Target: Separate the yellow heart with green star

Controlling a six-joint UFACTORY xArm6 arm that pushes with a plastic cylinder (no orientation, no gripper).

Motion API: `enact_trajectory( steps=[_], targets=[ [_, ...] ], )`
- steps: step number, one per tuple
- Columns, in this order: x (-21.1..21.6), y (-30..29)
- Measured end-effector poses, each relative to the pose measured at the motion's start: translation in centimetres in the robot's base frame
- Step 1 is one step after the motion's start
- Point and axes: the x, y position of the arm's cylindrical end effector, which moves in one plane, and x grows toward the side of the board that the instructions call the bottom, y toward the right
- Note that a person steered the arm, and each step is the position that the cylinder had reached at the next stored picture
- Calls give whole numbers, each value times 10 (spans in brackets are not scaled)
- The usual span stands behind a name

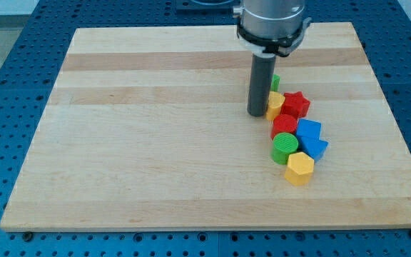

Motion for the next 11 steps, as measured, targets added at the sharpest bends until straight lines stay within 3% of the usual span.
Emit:
enact_trajectory(
  steps=[1, 3, 5, 11],
  targets=[
    [-2, 1],
    [77, -10],
    [30, 29],
    [-120, 30]
  ],
)
